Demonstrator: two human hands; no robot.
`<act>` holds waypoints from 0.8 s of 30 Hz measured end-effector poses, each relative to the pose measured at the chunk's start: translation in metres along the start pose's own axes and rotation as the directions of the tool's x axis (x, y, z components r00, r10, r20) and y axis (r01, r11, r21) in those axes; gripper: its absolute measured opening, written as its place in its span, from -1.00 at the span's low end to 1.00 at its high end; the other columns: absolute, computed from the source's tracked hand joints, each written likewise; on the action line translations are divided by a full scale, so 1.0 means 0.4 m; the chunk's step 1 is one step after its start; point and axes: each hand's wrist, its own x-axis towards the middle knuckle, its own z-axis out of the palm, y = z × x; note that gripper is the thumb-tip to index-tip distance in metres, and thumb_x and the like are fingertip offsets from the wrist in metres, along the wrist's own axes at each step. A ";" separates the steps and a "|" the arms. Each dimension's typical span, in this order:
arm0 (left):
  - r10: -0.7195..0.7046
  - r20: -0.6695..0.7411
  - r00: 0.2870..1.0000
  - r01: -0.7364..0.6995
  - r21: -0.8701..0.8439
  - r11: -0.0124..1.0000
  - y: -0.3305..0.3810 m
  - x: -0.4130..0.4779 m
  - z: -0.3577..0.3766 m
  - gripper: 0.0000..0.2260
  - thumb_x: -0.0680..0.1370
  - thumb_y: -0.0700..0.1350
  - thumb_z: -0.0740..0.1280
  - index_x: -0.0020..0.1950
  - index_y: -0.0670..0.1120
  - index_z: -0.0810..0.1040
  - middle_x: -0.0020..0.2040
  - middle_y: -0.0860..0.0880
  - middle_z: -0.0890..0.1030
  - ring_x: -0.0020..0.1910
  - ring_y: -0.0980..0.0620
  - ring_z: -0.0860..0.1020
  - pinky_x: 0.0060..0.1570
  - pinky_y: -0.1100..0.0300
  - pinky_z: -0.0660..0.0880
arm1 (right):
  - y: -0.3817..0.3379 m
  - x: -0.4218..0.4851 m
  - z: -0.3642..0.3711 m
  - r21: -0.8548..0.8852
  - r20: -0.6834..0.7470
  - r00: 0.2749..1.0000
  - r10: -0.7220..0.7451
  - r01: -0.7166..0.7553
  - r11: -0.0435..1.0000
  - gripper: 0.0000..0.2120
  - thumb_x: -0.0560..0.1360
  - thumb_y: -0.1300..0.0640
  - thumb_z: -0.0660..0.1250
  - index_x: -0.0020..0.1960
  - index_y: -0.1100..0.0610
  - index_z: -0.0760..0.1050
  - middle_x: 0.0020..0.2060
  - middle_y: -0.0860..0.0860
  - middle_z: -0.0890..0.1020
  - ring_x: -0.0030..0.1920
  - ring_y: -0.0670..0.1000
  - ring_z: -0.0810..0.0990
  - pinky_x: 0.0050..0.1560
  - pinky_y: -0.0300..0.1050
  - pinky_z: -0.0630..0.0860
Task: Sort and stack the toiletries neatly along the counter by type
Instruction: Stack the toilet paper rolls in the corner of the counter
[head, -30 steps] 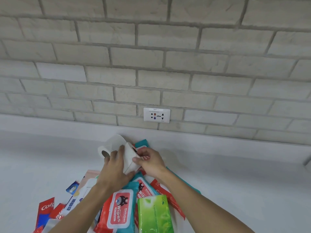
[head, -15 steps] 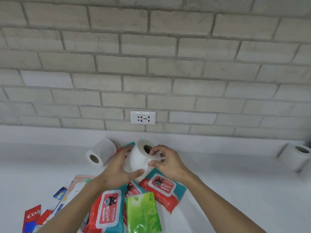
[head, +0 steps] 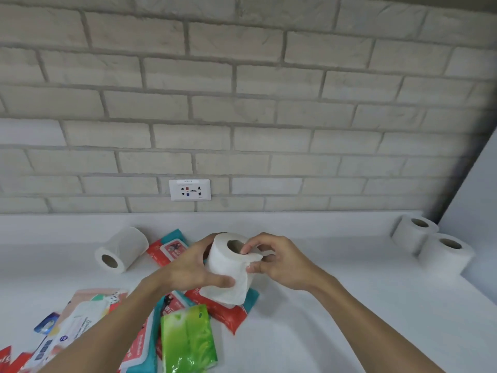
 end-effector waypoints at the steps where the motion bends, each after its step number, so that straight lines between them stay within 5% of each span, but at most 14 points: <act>1: 0.013 -0.004 1.000 -0.013 -0.015 1.000 0.009 0.010 0.019 -0.32 0.24 -0.06 0.63 0.28 0.17 0.43 0.12 0.13 0.61 0.14 0.12 0.57 0.09 0.13 0.58 | 0.007 -0.018 -0.014 0.007 -0.030 1.000 -0.005 0.005 1.000 -0.74 0.38 0.25 0.53 -0.04 -0.05 0.62 0.05 -0.12 0.59 0.16 -0.05 0.53 0.15 -0.07 0.57; 9: 0.035 -0.134 0.990 -0.048 -0.100 0.994 0.069 0.084 0.156 -0.30 0.18 -0.06 0.65 0.24 0.19 0.43 0.07 0.18 0.60 0.11 0.14 0.56 0.06 0.19 0.56 | 0.049 -0.137 -0.093 0.256 -0.319 0.941 0.112 -0.028 0.966 -0.65 0.44 0.16 0.48 0.16 -0.13 0.52 0.15 -0.19 0.56 0.08 -0.09 0.61 0.00 -0.22 0.58; 13: 0.058 -0.199 0.978 -0.083 -0.118 0.990 0.104 0.123 0.224 -0.25 0.13 0.01 0.66 0.24 0.22 0.42 0.09 0.24 0.59 0.10 0.22 0.55 0.10 0.23 0.52 | 0.081 -0.188 -0.128 0.417 -0.389 0.882 0.268 -0.091 0.905 -0.77 0.53 0.04 0.38 0.16 -0.14 0.50 0.15 -0.06 0.58 0.08 -0.03 0.64 0.11 -0.02 0.61; 18: 0.113 -0.261 0.959 -0.143 -0.099 0.985 0.166 0.168 0.307 -0.24 0.15 -0.01 0.67 0.25 0.23 0.39 0.07 0.34 0.56 0.08 0.31 0.52 0.00 0.40 0.47 | 0.099 -0.227 -0.187 0.610 -0.278 0.838 0.470 -0.224 0.760 -0.74 0.53 -0.17 0.29 0.20 -0.18 0.46 0.15 -0.03 0.58 0.04 0.09 0.67 0.06 0.14 0.62; 24: 0.144 -0.248 0.958 -0.177 -0.117 0.977 0.235 0.225 0.420 -0.23 0.18 0.02 0.65 0.27 0.27 0.34 0.11 0.32 0.55 0.11 0.30 0.51 -0.01 0.36 0.49 | 0.125 -0.245 -0.277 0.735 -0.219 0.829 0.514 -0.206 0.646 -0.59 0.48 -0.24 0.34 0.26 -0.11 0.45 0.15 0.02 0.60 0.00 0.15 0.70 0.05 0.20 0.62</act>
